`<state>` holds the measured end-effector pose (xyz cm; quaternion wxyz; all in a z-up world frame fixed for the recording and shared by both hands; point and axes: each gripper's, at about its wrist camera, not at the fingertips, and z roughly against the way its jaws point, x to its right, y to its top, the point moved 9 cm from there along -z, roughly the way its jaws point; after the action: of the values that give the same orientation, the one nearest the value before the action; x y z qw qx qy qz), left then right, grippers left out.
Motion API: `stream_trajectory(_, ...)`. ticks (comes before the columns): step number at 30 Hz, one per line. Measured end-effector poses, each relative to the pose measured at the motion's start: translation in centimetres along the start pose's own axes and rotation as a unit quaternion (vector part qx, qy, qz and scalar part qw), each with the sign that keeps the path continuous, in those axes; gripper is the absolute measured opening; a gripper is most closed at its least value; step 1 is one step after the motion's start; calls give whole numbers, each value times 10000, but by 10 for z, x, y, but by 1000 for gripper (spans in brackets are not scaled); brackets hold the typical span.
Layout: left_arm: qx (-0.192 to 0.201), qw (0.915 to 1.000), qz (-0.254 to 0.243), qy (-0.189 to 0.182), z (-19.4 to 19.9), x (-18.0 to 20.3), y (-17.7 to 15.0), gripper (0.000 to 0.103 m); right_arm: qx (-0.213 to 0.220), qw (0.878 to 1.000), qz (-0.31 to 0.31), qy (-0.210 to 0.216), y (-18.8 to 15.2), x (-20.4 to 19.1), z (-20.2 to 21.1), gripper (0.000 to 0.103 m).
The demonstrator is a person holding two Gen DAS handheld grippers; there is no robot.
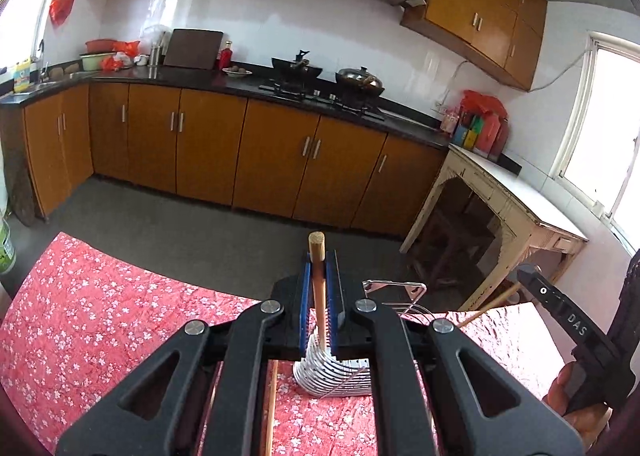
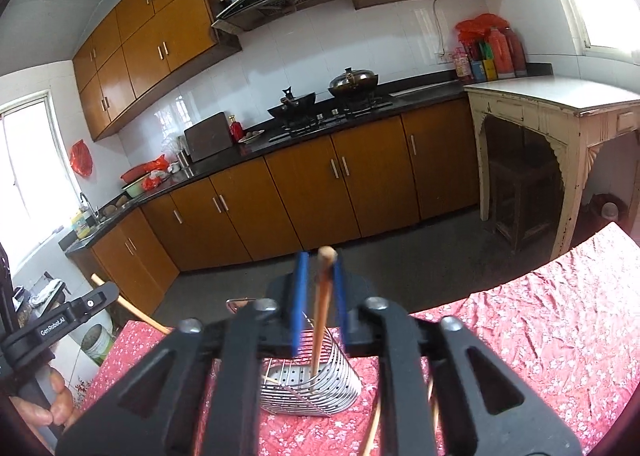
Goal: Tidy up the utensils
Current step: 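Open both tools to release the chopsticks inside the wire holder, then move back to the table and grasp a chopstick with the left tool while the right tool grasps another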
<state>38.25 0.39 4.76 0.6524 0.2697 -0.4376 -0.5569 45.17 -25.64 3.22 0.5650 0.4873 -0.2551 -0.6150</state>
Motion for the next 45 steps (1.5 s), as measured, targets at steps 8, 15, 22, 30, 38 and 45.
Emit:
stream_trajectory(8,231,9995,153,173,26,-19,10,33,283,9993,-127,-230,13,20,33,28)
stream_trajectory(15,421,9985,159,321,61,-41,6,35,368,9971,-108,-658,-3,49,75,28)
stream_trajectory(22,342,9962,10,801,82,-88,-38,35,-416,9916,-45,-1225,-80,104,78,28)
stream_trajectory(30,-398,9935,-142,1057,63,-134,-123,35,-1757,9772,21,-1188,-202,121,57,23)
stream_trajectory(38,-933,9897,-285,1052,50,-149,-183,35,-2145,9689,257,-1203,-247,113,49,23)
stream_trajectory(45,-1236,9867,-371,983,40,-142,-206,35,-2108,9636,618,-1525,-253,112,50,9)
